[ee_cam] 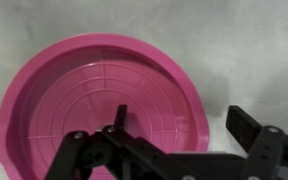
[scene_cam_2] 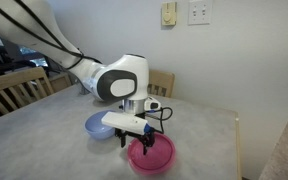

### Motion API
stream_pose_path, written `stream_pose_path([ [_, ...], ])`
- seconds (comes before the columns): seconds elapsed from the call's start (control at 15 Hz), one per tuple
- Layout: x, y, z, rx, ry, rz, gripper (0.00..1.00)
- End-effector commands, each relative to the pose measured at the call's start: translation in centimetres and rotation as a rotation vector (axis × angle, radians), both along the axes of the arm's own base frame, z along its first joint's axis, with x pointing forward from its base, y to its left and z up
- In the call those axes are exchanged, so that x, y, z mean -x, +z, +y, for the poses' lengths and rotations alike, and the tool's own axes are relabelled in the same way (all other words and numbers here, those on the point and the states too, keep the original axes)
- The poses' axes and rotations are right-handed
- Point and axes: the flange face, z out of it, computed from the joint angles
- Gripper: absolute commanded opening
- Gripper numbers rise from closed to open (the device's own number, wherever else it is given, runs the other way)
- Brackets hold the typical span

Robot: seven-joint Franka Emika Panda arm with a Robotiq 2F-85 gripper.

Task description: Put the pink plate on top of the blue bowl

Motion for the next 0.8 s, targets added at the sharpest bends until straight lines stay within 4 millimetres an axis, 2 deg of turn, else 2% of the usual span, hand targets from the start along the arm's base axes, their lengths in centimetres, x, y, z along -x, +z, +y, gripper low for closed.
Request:
stream_pose_path([
  [0.0,-1.1,0.5,0.3,-0.024,0.022,-0.035,0.99],
  [0.13,-1.7,0.6,0.9,-0.027,0.038,-0.039,0.88],
  [0.2,-1.8,0.6,1.1,-0.029,0.044,-0.040,0.79],
  [0.27,-2.0,0.6,1.2,-0.032,0.047,-0.041,0.64],
  [0.6,-2.1,0.7,1.3,-0.036,0.050,-0.045,0.28],
  [0.67,-2.1,0.7,1.2,-0.036,0.049,-0.046,0.25],
  [0.73,-2.0,0.7,1.2,-0.037,0.048,-0.046,0.14],
])
